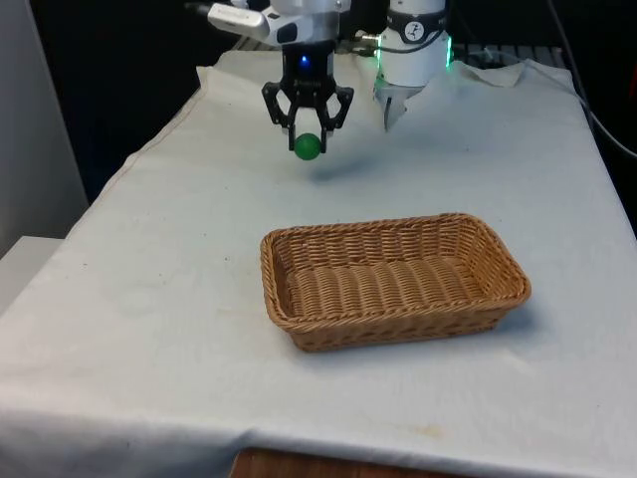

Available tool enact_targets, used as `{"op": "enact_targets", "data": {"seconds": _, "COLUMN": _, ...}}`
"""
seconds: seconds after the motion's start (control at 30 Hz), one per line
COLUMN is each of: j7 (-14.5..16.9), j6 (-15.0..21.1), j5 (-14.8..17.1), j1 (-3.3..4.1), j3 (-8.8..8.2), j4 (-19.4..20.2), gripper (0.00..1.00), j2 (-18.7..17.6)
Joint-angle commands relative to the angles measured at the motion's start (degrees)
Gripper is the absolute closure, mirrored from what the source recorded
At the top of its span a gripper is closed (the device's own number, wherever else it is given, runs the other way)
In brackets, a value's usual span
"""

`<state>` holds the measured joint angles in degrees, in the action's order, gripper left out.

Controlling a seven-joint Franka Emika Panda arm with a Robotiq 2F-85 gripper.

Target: Pick up the ball and place it into the basket.

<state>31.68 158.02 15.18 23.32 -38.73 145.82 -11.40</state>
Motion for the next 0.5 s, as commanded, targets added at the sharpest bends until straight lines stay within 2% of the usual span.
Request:
{"op": "enact_targets", "data": {"seconds": 0.0, "j7": -1.3, "j6": -1.3, "j5": -1.9, "j1": 0.57, "j3": -0.97, "j4": -0.7, "gripper": 0.98, "j2": 0.2}}
{"op": "enact_targets", "data": {"seconds": 0.2, "j7": -2.9, "j6": -4.4, "j5": -4.0, "j1": 0.52, "j3": -0.52, "j4": -2.9, "gripper": 0.98, "j2": 1.5}}
{"op": "enact_targets", "data": {"seconds": 0.23, "j7": -1.8, "j6": -3.9, "j5": -2.9, "j1": 0.11, "j3": 0.0, "j4": -2.4, "gripper": 0.98, "j2": 2.2}}
{"op": "enact_targets", "data": {"seconds": 0.27, "j7": -2.2, "j6": -4.6, "j5": -3.4, "j1": 0.11, "j3": 0.0, "j4": -2.9, "gripper": 0.98, "j2": 2.3}}
{"op": "enact_targets", "data": {"seconds": 0.3, "j7": -3.6, "j6": -5.7, "j5": -4.8, "j1": 0.52, "j3": -0.4, "j4": -3.8, "gripper": 0.98, "j2": 1.8}}
{"op": "enact_targets", "data": {"seconds": 0.47, "j7": -4.6, "j6": -8.9, "j5": -5.7, "j1": 0.74, "j3": -0.06, "j4": -6.4, "gripper": 0.98, "j2": 2.1}}
